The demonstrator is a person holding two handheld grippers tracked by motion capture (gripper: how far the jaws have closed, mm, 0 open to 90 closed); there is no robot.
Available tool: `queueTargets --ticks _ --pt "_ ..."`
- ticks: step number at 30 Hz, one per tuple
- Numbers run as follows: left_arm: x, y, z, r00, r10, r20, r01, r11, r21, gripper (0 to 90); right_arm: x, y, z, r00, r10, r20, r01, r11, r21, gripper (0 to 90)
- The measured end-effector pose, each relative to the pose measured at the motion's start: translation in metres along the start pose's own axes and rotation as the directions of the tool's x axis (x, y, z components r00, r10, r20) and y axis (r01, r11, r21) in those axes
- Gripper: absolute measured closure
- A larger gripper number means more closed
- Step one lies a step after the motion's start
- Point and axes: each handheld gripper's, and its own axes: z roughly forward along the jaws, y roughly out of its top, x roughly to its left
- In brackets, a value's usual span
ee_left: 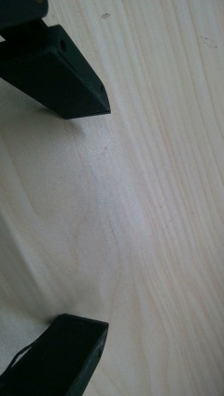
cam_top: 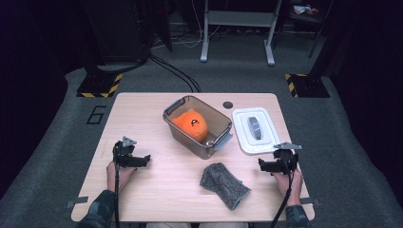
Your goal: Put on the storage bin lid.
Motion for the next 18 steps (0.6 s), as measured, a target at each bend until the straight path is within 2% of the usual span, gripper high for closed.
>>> queueTargets --ticks 5,6,8,16,18 --pt "0.000 0.000 0.000 1.0000 0.001 0.002 -0.001 1.0000 0.000 0.0 0.002 0.021 0.004 0.9998 -0.019 -0.004 0.019 1.000 0.002 0.0" --pt "0.000 0.000 0.000 1.0000 0.001 0.002 -0.001 1.0000 0.000 0.0 0.003 0.025 0.005 0.9999 -0.011 0.002 0.011 1.000 0.002 0.0" --pt "0.000 0.000 0.000 1.0000 0.006 0.002 -0.006 1.0000 0.001 0.0 0.002 0.031 0.008 0.9998 -0.016 -0.012 0.016 1.000 -0.004 0.0" --pt "0.000 0.000 0.000 1.0000 0.006 0.001 -0.006 1.0000 -0.003 0.0 0.004 0.061 0.031 0.9993 -0.022 -0.029 0.022 1.000 0.001 1.9" --pt "0.000 0.000 0.001 1.0000 0.001 -0.001 -0.001 1.0000 -0.009 0.0 0.004 0.068 0.038 0.9992 -0.020 -0.035 0.020 1.000 0.016 2.4"
